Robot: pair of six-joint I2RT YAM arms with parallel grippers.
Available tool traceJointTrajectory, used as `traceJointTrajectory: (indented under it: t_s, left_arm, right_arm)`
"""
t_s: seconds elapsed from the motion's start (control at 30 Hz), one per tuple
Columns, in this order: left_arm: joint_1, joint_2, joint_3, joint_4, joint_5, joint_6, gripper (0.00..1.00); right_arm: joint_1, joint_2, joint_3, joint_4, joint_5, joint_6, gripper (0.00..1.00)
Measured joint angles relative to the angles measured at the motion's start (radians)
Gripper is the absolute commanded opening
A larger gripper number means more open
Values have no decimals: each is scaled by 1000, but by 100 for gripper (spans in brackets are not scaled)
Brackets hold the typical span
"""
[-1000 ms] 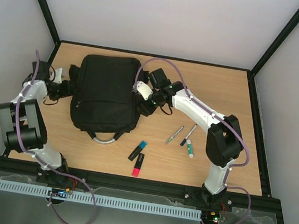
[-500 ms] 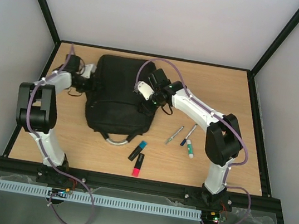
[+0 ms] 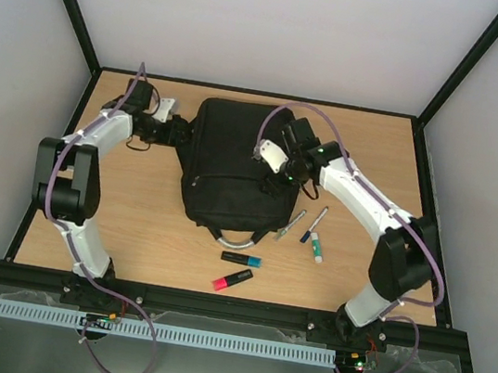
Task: Pack the student bag
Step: Move the student bag to the center of the board, then pick up the stationery from the center of the board.
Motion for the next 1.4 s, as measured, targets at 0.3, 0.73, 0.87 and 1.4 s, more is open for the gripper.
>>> traceJointTrajectory:
  t_s: [0.3,0.73,0.87,1.4]
  left_arm:
    - [10,-263,-49,-87,-35,194,75]
    - [-8,-375,-194,-132,-53,240,80]
    - [-8,-411,-217,-133,-52,229,82]
    - [-8,-438,-259,-125,-9,186,82]
  right_arm:
    - [65,-336,-258,-75,-33,-194,39]
    - [183,-364,-470,-47,-119,-233,34]
    - [209,-351,-531,-25,-130,-221,35]
    - [327,-267,-613,130,-83,-150,44]
